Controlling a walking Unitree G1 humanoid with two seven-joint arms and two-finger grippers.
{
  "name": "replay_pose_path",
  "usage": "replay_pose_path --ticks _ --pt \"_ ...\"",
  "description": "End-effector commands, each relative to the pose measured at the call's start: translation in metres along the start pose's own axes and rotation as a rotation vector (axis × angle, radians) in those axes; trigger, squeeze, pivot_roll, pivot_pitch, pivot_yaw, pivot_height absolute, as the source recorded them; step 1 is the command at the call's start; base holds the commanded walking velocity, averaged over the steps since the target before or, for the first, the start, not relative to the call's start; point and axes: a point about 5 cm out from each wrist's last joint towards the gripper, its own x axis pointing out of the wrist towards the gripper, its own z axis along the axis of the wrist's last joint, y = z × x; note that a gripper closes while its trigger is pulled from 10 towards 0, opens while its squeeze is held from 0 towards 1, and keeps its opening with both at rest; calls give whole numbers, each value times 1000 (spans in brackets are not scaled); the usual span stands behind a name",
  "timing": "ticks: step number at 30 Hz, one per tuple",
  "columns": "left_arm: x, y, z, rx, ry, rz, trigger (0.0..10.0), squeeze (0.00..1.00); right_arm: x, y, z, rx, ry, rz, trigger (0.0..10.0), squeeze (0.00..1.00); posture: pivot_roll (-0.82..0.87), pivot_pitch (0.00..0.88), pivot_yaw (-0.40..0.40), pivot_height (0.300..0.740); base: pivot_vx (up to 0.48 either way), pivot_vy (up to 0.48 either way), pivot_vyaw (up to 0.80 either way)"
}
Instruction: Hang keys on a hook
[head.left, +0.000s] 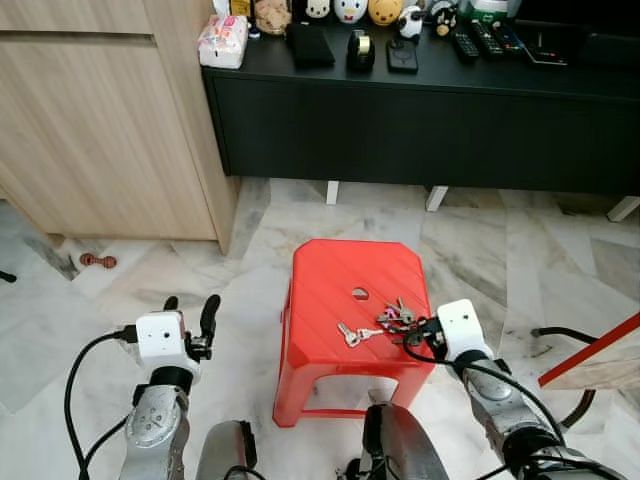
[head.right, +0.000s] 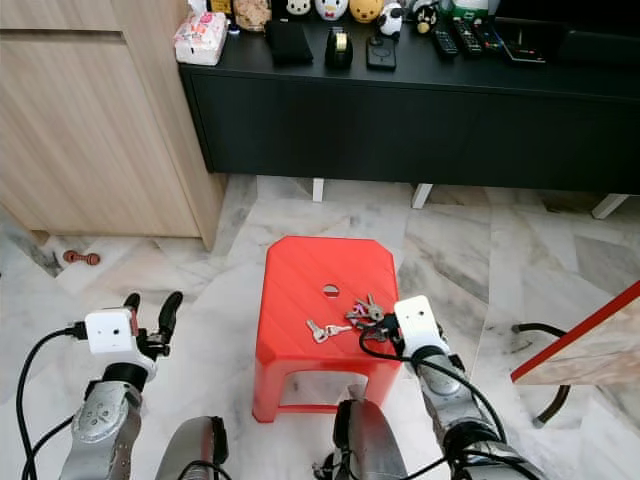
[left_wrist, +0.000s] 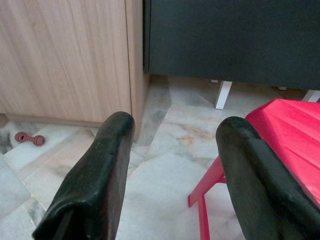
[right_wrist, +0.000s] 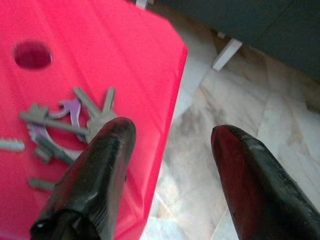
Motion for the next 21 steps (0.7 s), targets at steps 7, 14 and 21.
replay_pose_path --ticks 7,14,21 --pt "-4 -4 0 9 10 -18 10000 0 -5 15 -14 -69 63 165 10000 0 203 191 -100 597 0 0 0" --pt "-5 -5 0 7 8 -17 10000 0 -7 15 -18 -65 80 182 10000 0 199 201 -106 597 0 0 0" --pt "-11 -5 -1 7 17 -5 10000 0 -8 17 -22 -70 99 192 10000 0 199 233 -112 597 0 0 0"
